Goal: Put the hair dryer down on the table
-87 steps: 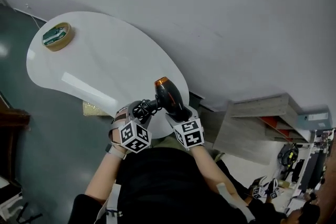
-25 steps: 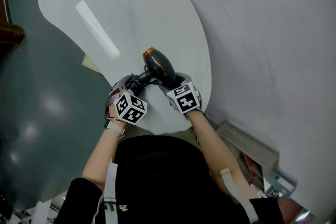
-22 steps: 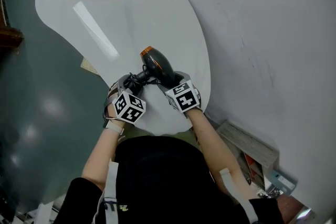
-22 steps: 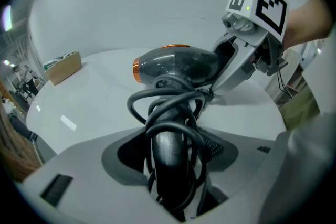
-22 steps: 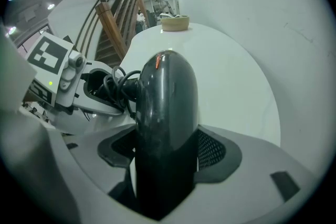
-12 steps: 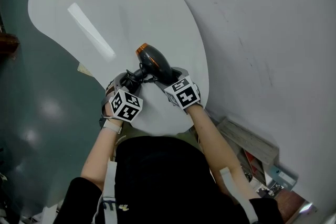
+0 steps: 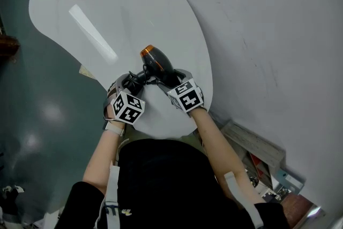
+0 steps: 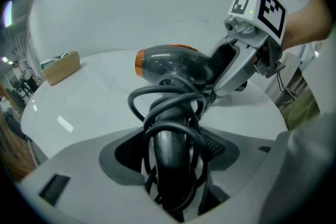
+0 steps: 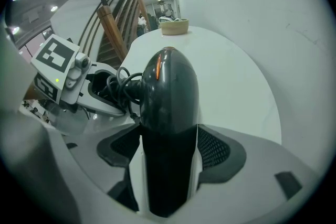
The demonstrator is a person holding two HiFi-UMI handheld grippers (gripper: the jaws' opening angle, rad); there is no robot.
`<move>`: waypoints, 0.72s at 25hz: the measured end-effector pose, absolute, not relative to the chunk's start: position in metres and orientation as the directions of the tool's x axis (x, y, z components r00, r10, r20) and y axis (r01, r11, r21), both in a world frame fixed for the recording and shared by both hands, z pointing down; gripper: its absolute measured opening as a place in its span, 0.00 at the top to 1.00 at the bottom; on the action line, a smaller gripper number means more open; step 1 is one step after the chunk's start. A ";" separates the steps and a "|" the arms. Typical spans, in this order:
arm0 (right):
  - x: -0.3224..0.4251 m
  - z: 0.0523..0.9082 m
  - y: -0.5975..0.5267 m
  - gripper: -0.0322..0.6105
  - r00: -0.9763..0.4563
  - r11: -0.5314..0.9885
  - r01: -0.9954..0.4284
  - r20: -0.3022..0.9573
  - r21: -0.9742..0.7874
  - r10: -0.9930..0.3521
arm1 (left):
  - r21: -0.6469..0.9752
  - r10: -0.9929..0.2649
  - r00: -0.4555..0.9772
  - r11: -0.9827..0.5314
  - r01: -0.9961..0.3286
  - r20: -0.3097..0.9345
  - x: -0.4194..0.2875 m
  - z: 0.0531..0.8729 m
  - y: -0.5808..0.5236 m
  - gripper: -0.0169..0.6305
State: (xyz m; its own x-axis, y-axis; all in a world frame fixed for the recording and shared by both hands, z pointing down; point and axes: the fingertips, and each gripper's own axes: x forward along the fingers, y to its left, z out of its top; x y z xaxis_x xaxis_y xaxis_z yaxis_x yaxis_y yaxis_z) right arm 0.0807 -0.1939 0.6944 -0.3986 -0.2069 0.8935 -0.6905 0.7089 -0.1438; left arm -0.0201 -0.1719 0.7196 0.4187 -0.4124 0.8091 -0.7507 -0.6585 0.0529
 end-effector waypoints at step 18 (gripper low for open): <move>0.092 0.683 -0.185 0.41 -0.388 0.676 -0.730 0.877 -0.105 -0.284 | 0.023 -0.431 0.402 -0.659 -0.752 0.808 -0.025 0.716 -0.170 0.47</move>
State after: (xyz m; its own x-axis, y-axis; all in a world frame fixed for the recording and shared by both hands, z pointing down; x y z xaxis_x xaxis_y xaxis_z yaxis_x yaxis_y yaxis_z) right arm 0.0924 -0.1846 0.6832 -0.3881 -0.2835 0.8769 -0.7298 0.6757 -0.1045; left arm -0.0254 -0.1698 0.7159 0.4015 -0.4306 0.8083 -0.7519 -0.6589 0.0225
